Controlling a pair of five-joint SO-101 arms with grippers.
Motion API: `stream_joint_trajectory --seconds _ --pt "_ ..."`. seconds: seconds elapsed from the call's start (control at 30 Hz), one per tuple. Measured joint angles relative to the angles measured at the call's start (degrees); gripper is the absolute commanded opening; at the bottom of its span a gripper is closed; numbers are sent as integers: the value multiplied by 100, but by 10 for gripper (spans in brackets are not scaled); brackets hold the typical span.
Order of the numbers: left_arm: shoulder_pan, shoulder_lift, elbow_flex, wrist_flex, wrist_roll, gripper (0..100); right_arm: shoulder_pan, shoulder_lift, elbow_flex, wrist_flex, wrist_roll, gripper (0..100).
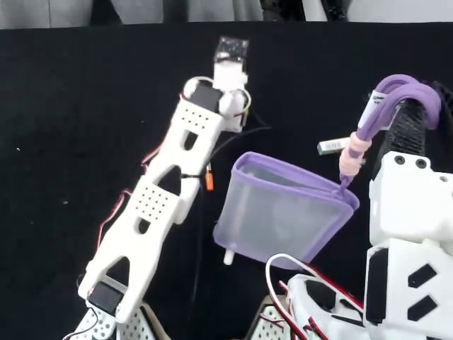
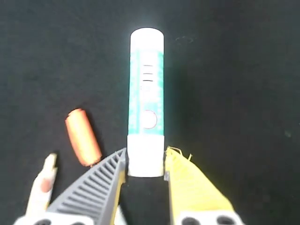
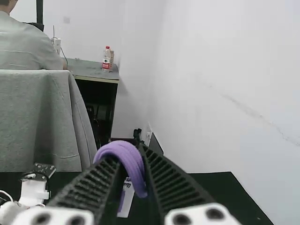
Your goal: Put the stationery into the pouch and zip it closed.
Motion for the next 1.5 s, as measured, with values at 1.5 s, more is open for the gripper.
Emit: stream_joint_trajectory --seconds 1.5 --pt "545 -8967 -193 712 -1196 29 -967 0 0 62 -123 11"
